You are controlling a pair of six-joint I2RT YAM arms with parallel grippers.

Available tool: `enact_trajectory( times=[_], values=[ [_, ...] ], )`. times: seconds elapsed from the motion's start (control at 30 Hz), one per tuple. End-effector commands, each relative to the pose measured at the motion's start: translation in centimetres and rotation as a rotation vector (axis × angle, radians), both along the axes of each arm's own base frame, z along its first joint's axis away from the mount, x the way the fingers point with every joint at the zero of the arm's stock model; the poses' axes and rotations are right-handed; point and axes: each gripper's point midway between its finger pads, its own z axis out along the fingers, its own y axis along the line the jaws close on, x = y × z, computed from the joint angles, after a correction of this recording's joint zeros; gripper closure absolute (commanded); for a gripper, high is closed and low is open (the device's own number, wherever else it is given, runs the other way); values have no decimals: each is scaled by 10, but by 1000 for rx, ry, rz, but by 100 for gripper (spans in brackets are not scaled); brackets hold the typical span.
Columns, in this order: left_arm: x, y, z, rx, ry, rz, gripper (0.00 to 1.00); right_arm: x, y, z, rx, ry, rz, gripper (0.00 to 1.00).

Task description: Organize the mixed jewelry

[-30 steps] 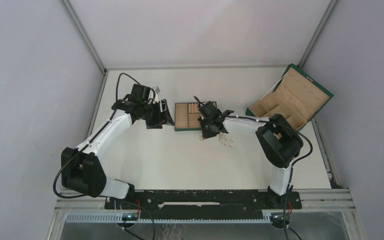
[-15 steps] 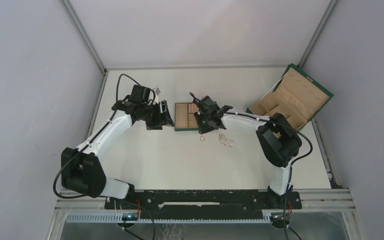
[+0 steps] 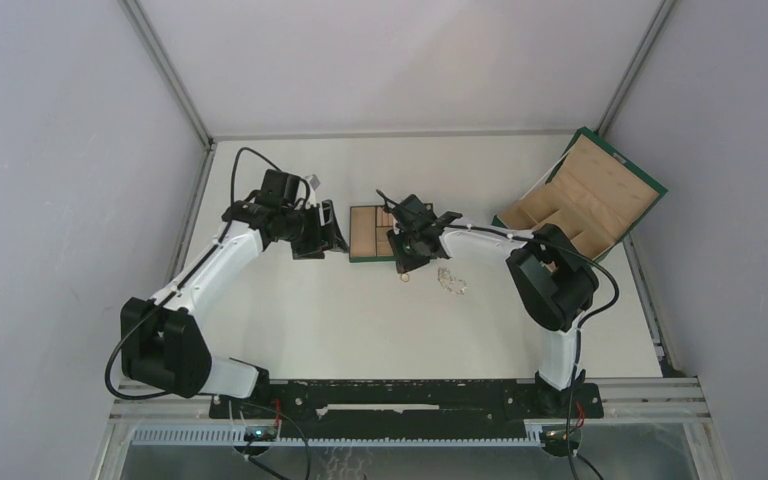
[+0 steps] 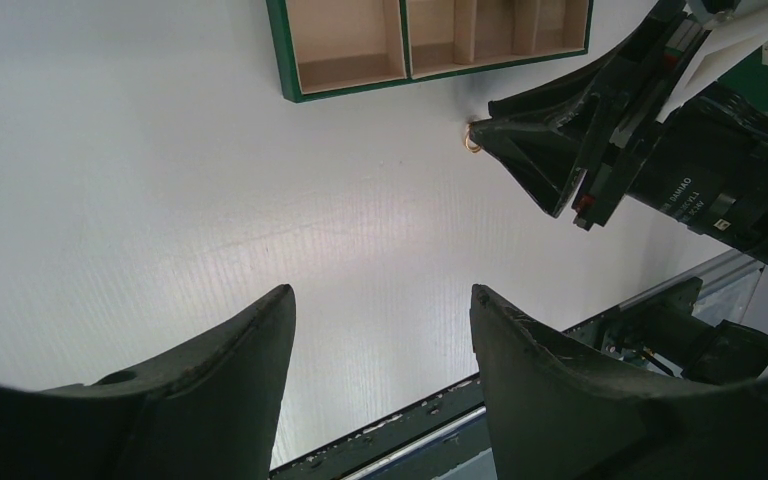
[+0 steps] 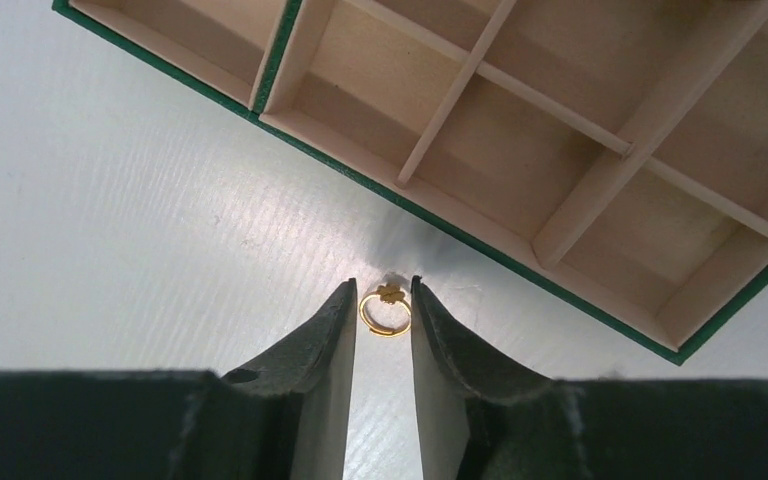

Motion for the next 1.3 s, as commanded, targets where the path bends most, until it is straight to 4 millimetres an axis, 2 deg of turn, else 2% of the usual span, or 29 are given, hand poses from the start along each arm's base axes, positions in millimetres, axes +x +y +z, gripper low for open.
enact_trajectory(
  times=[0.0, 0.23, 0.7, 0.8, 1.0, 1.07, 1.2, 1.27],
  values=[
    [-1, -3, 7, -20, -25, -17, 31, 5, 9, 3, 25, -5, 21, 64],
    [-3, -2, 7, -17, -26, -14, 31, -1, 9, -1, 22, 24, 20, 62],
    [-5, 0, 4, -11, -23, -13, 31, -28, 24, 3, 53, 101, 11, 63],
    [-5, 0, 4, -9, -23, -18, 31, -30, 28, 4, 54, 94, 20, 66],
    [-4, -1, 4, -8, -21, -26, 31, -22, 21, -1, 19, 65, -2, 75],
    [-3, -1, 4, -9, -22, -28, 31, -20, 19, -2, 7, 56, -4, 81],
    [-3, -3, 5, -17, -22, -32, 30, -18, 16, -2, 3, 58, -28, 100],
    [-6, -7, 2, -40, -10, -54, 29, -18, 15, 3, 16, 63, -43, 100]
  ],
)
